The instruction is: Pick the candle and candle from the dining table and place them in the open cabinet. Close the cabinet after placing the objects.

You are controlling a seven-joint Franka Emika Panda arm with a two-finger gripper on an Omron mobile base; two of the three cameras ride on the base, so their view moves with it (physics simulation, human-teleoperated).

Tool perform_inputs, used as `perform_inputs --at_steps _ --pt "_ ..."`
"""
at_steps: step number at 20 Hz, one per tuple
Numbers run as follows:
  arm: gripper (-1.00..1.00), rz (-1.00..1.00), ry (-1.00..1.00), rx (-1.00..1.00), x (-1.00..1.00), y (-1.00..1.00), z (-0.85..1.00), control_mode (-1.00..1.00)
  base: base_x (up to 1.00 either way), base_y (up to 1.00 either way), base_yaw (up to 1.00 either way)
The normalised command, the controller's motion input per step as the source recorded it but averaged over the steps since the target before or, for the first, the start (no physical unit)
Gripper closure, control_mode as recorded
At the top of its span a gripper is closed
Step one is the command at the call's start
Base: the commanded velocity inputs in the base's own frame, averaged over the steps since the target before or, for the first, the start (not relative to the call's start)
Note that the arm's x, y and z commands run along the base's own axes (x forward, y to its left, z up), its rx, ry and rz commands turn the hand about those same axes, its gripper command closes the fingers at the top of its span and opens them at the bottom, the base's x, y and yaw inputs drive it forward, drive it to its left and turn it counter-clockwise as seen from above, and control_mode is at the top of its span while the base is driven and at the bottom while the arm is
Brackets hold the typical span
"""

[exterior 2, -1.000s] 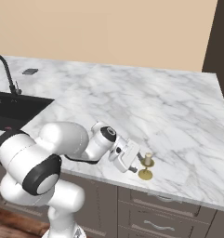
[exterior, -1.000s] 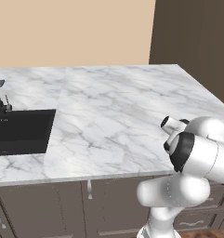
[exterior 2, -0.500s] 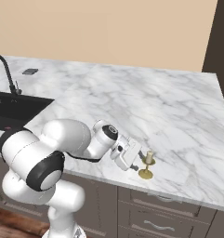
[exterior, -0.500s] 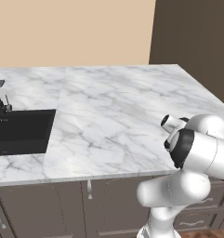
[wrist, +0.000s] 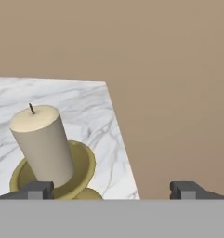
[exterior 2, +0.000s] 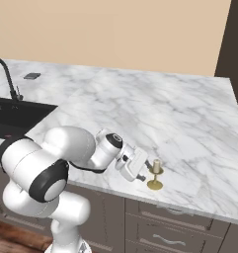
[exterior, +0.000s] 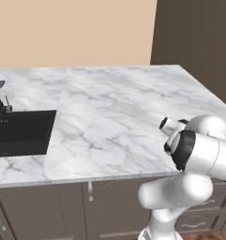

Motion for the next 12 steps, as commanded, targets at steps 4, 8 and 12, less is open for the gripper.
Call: perform_inputs --at_steps 4,8,12 --pt "-1.00 0.00 0.00 -0.02 -0.02 0.10 -0.02 -1.00 0.00 0.00 0.00" --pt "-1.00 0.00 0.00 -0.01 -0.03 0.08 -0.04 -1.00 0.00 0.00 0.00" --pt "-1.00 0.00 0.00 0.00 0.00 0.00 0.00 -1.00 0.00 0.00 0.00"
